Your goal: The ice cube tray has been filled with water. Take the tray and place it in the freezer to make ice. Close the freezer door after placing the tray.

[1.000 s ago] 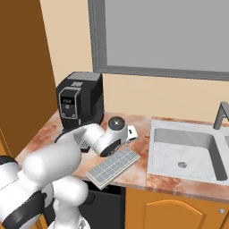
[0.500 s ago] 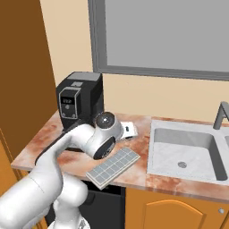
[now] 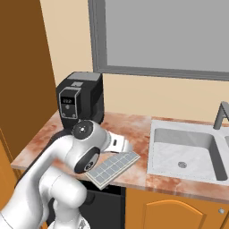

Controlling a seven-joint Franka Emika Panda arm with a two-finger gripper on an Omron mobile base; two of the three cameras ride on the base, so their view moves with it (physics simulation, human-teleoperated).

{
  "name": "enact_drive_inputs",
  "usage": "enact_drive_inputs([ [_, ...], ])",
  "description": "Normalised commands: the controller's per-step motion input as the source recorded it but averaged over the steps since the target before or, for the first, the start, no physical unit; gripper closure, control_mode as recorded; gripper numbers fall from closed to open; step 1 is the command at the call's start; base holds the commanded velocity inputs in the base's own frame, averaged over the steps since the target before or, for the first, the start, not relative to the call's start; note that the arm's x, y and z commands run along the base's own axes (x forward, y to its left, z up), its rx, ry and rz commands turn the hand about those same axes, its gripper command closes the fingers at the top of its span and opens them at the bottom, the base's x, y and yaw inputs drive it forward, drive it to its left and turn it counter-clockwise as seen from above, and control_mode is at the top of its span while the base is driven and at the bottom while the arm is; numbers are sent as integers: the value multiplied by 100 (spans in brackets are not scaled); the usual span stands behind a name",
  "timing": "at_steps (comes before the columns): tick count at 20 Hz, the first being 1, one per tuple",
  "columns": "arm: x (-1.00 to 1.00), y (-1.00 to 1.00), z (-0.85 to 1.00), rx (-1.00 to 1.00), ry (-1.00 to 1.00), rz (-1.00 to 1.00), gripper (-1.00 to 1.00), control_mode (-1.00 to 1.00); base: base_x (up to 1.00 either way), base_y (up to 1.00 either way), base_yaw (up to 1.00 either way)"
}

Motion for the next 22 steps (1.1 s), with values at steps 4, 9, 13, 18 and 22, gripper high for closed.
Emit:
enact_drive_inputs([
  [4,-67,-1,11,42,0,-6,-100,-100,0,0,0],
  [9,-76,-1,0,45,-1,0,-100,-100,0,0,0],
  [13,-61,0,0,47,0,-1,-100,-100,0,0,0],
  [18,-40,0,0,42,3,-6,-100,-100,0,0,0],
  [22,-9,0,-11,25,0,-8,-100,-100,0,0,0],
])
